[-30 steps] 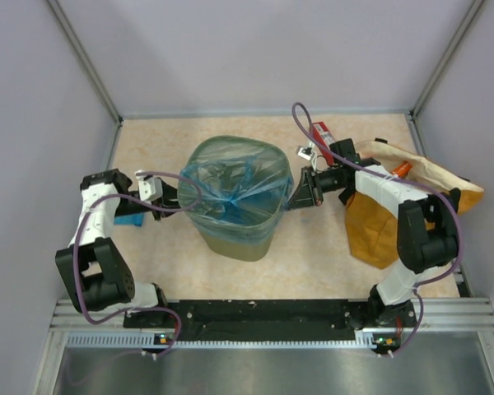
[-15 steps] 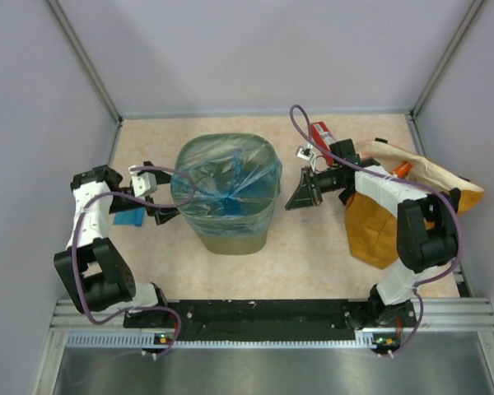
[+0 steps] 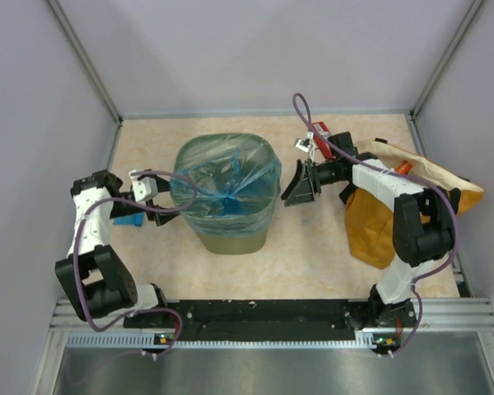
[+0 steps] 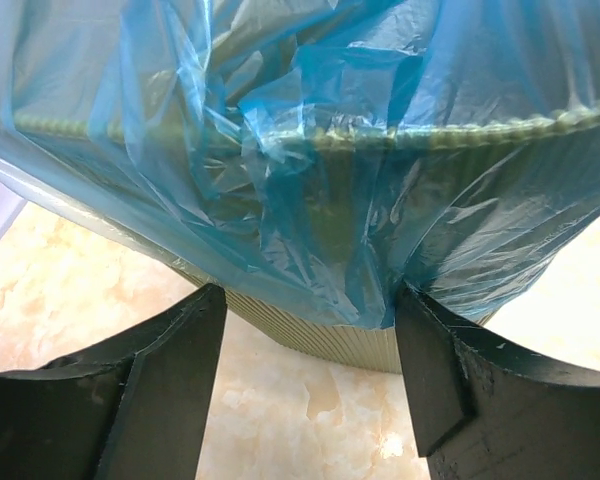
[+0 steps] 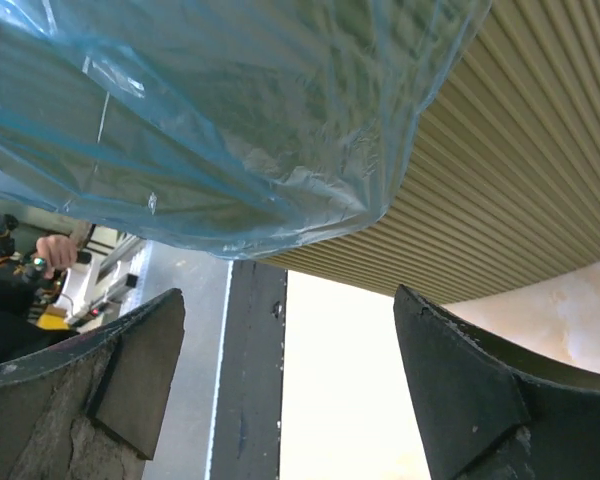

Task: Put the trash bags into the trash bin
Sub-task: Place the trash bag in the trash bin.

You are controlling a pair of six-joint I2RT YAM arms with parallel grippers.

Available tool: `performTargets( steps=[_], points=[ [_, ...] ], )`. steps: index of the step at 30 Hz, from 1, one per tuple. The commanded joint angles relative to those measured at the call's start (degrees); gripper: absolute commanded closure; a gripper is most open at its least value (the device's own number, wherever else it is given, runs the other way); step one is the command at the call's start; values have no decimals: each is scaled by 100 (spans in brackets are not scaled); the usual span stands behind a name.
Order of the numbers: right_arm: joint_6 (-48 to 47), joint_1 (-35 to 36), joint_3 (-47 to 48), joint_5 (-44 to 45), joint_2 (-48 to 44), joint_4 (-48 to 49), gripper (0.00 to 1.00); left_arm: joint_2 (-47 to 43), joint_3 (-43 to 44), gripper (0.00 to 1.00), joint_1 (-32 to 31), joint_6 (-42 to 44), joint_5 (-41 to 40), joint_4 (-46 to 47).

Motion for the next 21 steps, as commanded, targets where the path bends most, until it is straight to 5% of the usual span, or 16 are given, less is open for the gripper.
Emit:
performTargets(
  steps=[1,14,21],
  points=[
    [116,-41,449,-548,395,158,14,-182,-308,28,38,304,-530,-847],
    [204,179,1715,-891,861,211,13,-296,-361,29,38,129,-302,-847],
    [196,302,1927,-1242,897,202,26,-401,-528,32,38,-47,-214,-681]
  ],
)
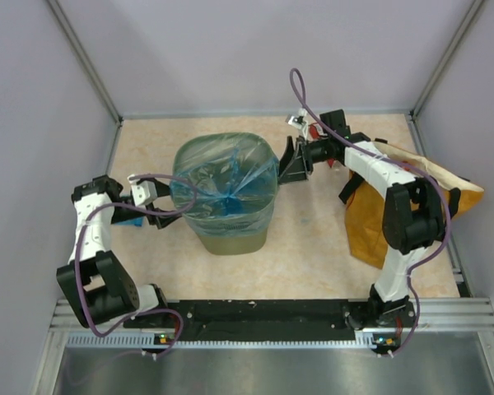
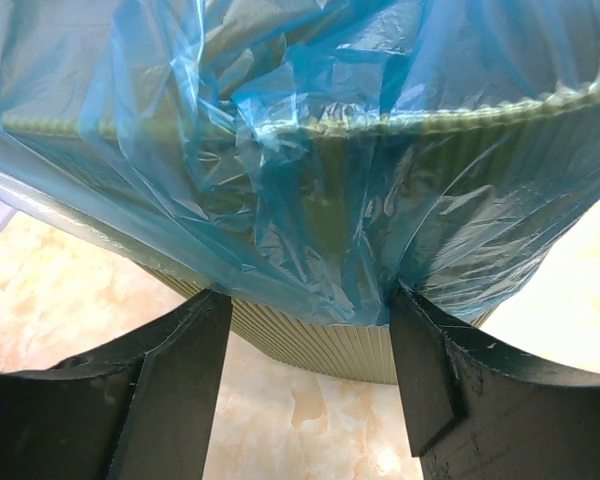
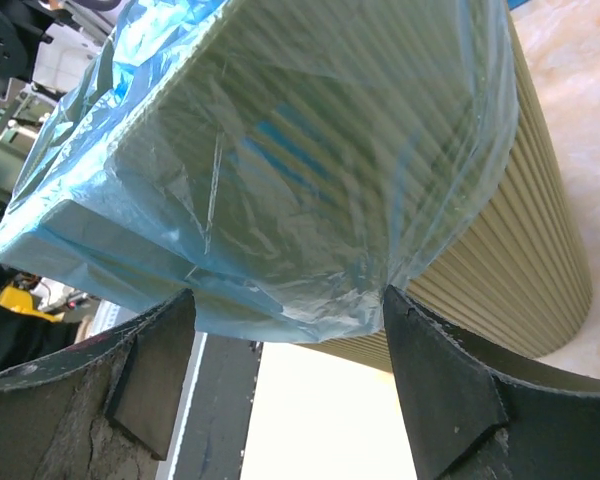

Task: Put the trash bags into the trash bin
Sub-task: Place the trash bag in the trash bin.

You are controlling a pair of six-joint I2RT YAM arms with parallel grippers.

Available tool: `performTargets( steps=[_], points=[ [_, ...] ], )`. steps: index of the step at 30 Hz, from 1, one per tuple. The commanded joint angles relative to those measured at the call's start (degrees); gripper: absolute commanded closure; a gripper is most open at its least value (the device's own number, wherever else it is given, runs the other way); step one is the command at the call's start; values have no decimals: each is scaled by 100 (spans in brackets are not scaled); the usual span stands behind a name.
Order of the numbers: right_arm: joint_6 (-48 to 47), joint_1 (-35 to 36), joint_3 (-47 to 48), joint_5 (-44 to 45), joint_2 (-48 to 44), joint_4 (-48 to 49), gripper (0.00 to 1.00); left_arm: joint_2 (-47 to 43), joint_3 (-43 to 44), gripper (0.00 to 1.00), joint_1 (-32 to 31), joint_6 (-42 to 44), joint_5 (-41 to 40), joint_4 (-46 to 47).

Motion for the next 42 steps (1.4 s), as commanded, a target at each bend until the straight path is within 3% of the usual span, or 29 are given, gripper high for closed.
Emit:
performTargets(
  steps=[1,3,5,10,11,15,19,20,42],
  points=[
    [-43,160,217,-834,40,99,28,-174,-218,32,-14,-60,-406,-692],
    [-78,195,191,-913,-48,90,34,-227,-236,32,-14,-201,-415,-586],
    [-61,195,217,-984,-74,90,46,-288,-262,33,-14,-289,-423,-498],
    [10,204,252,-940,-66,90,94,-368,-306,33,-14,-421,-450,-375],
    [19,204,235,-914,-75,82,100,-385,-315,34,-14,-430,-450,-375],
    [-34,187,156,-712,-136,73,100,-298,-236,51,-14,-491,-581,-366],
    [-139,143,33,-562,-206,64,100,1,62,93,-14,-107,-740,-917],
    [-174,134,-11,-458,-241,64,100,62,124,100,-14,-148,-749,-937],
    [-517,-112,-143,264,-206,64,100,10,380,100,575,9,-1206,-928]
  ],
)
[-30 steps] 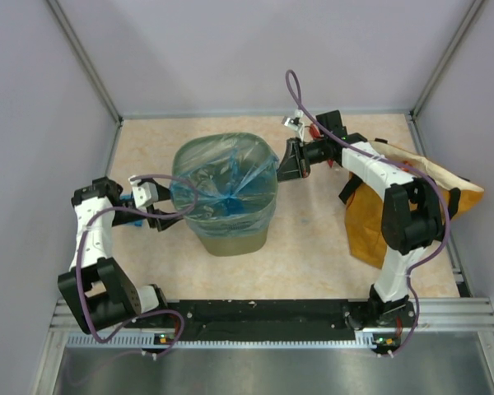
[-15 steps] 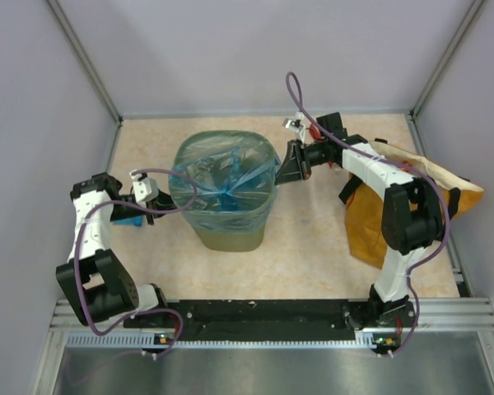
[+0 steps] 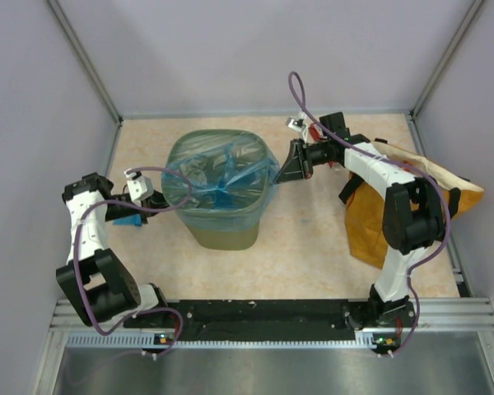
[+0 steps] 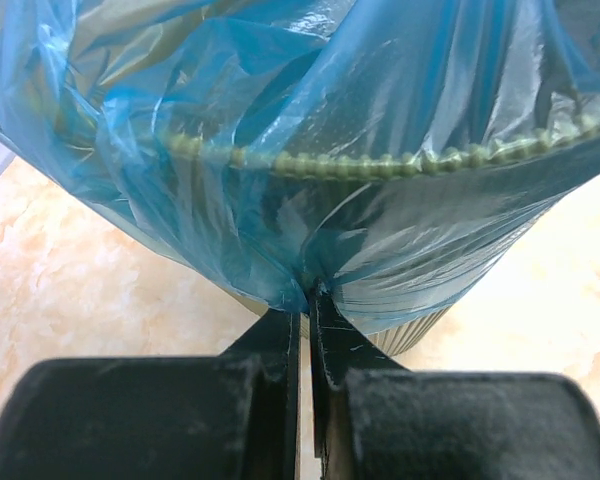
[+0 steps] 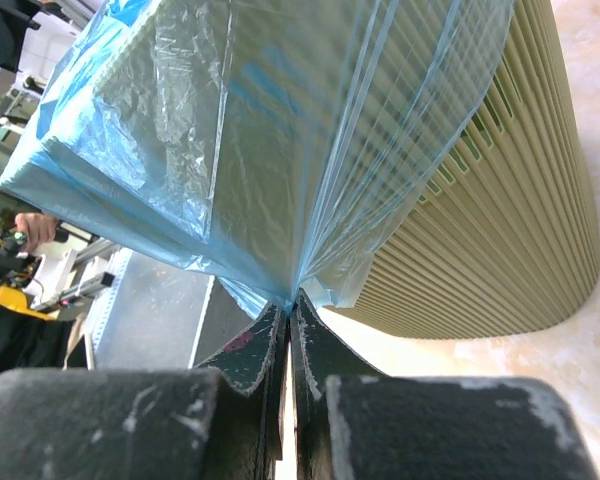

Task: Put the trash bags into the trash bin
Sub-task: Place the trash bag in the trash bin.

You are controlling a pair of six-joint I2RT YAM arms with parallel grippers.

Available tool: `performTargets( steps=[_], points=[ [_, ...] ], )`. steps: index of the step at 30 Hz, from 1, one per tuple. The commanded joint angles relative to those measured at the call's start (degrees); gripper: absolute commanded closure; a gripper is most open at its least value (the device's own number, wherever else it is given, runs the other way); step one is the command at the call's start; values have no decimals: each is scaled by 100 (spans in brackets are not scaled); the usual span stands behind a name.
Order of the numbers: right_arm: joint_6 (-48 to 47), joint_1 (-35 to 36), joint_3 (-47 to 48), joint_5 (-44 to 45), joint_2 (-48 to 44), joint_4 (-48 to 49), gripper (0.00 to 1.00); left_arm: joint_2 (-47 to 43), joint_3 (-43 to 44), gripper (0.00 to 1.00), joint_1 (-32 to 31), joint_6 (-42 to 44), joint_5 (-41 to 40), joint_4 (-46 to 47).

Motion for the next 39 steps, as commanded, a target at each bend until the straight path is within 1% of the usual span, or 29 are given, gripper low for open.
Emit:
performTargets(
  steps=[1,10,14,21,22,24,27,29,31,32,33,34,35,38,39],
  points=[
    [-312,-64,-53,262,-209,173,100,-40,82,100,159,388,-672,-845],
    [-470,129,-229,772,-112,173,100,-225,108,100,273,440,-646,-854],
    [-540,120,-265,947,-68,173,100,-207,223,100,370,370,-813,-845],
    [-549,138,-344,1396,-42,270,100,-225,258,100,581,405,-796,-845],
    [-523,138,-379,1448,-50,313,100,-233,267,98,590,397,-787,-854],
    [-471,138,-405,1440,-59,384,100,-251,284,77,607,379,-760,-845],
    [-400,138,-353,1291,-94,393,100,-312,311,50,616,326,-725,-845],
    [-304,156,-283,1194,-130,367,100,-383,363,35,651,256,-629,-854],
    [-268,155,-212,1211,-200,297,89,-470,451,22,713,125,-524,-845],
    [-346,147,-212,1255,-270,262,82,-514,486,13,756,89,-506,-854],
    [-452,155,-229,1342,-375,244,73,-550,530,8,792,72,-479,-845],
    [-531,156,-247,1422,-454,226,61,-593,591,5,809,45,-479,-854],
    [-593,164,-256,1483,-559,209,52,-629,627,1,818,19,-505,-845],
    [-716,164,-221,1650,-753,138,31,-682,776,1,836,-87,-654,-845],
    [-769,173,-195,1686,-788,103,28,-708,829,1,836,-104,-724,-845]
  ],
)
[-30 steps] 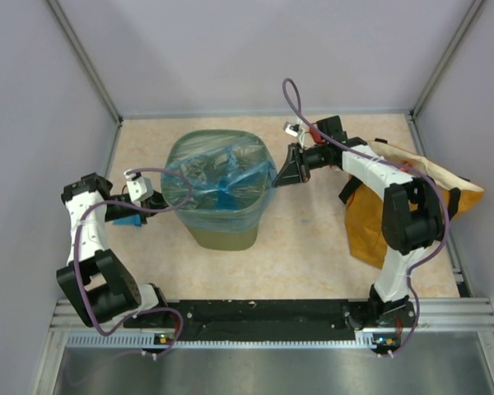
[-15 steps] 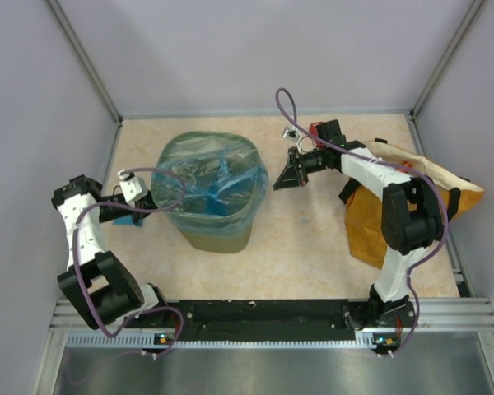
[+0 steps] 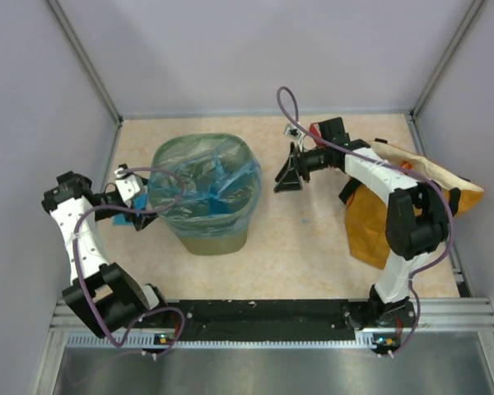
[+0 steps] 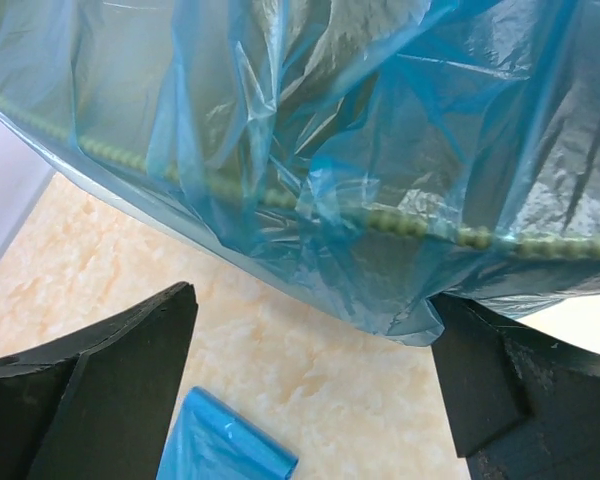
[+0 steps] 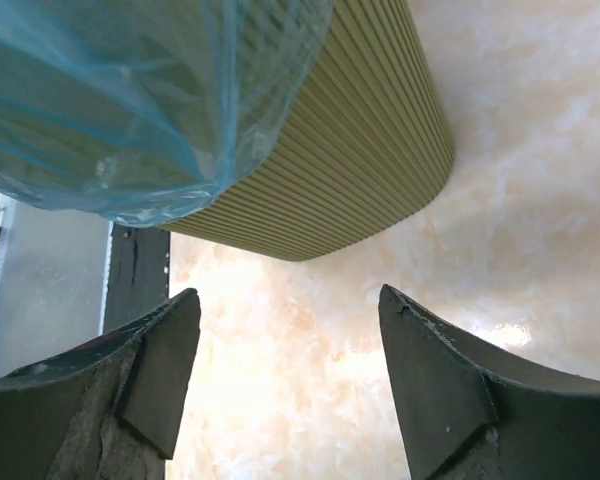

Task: Put the trash bags into the trash bin
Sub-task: Place the trash bag in the trash bin.

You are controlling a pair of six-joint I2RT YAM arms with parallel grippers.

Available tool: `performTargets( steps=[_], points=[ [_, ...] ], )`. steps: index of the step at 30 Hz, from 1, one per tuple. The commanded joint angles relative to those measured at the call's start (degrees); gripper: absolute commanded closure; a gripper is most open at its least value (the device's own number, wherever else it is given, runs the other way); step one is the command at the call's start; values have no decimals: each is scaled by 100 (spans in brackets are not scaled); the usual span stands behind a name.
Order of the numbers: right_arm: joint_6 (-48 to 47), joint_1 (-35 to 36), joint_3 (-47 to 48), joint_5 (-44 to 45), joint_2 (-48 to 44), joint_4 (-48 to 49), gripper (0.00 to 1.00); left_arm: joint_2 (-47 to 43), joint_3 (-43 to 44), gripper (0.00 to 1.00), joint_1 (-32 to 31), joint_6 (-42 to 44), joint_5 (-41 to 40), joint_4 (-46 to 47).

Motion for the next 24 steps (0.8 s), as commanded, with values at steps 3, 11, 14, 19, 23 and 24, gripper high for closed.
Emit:
performTargets(
  steps=[3,11,14,19,23,24],
  points=[
    [-525,18,374,369,-732,-223,24,-339,528,1,97,27,-448,-836],
    [-973,220,718,931,-917,-944,23,-629,502,1,89,211,-1441,-837],
    [-834,360,805,1037,-1040,-997,22,-603,371,1,106,281,-1513,-836],
    [-271,624,1200,1510,-1277,-1032,16,-682,326,1,194,325,-1284,-837],
    [142,844,1726,2258,-1445,-1207,1,-743,519,1,264,255,-1301,-837],
    [256,879,1937,2459,-1427,-1295,1,-778,546,1,282,264,-1328,-836]
  ],
)
